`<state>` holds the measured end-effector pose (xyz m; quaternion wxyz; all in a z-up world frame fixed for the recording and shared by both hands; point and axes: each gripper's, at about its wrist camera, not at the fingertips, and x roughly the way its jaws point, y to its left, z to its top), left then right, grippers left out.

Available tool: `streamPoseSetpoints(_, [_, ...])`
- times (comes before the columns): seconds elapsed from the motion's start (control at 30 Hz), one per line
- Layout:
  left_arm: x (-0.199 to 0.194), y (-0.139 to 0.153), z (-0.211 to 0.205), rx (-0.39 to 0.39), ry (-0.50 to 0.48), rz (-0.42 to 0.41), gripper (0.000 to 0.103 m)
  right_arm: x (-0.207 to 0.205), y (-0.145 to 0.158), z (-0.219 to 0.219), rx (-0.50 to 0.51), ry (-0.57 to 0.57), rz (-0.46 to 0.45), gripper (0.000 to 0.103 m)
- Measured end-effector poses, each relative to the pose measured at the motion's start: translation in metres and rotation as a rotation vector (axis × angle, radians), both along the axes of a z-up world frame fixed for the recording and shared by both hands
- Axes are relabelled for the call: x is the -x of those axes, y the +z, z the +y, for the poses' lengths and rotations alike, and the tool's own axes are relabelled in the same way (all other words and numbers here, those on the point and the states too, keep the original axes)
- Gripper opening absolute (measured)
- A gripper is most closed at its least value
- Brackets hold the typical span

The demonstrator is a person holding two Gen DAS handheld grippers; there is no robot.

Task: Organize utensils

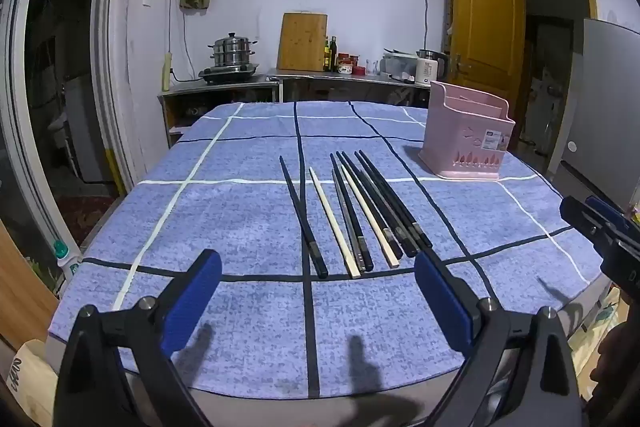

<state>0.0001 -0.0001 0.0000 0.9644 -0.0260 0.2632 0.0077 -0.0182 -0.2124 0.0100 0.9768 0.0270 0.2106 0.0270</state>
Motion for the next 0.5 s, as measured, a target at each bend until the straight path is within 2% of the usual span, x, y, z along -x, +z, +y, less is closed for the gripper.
streamPoseSetpoints(0.03, [0.0004, 0.0000, 0.0006, 0.017, -0.002, -0.010, 0.098, -0.0005, 0.0000, 0.0001, 0.002, 0.000, 0.006, 0.070])
streamPoseSetpoints(0.5, [0.0019, 0.0006, 0.0025, 0.020, 0.000, -0.008, 0.098, 0.0047, 0.0032, -0.0009, -0.001, 0.000, -0.002, 0.070])
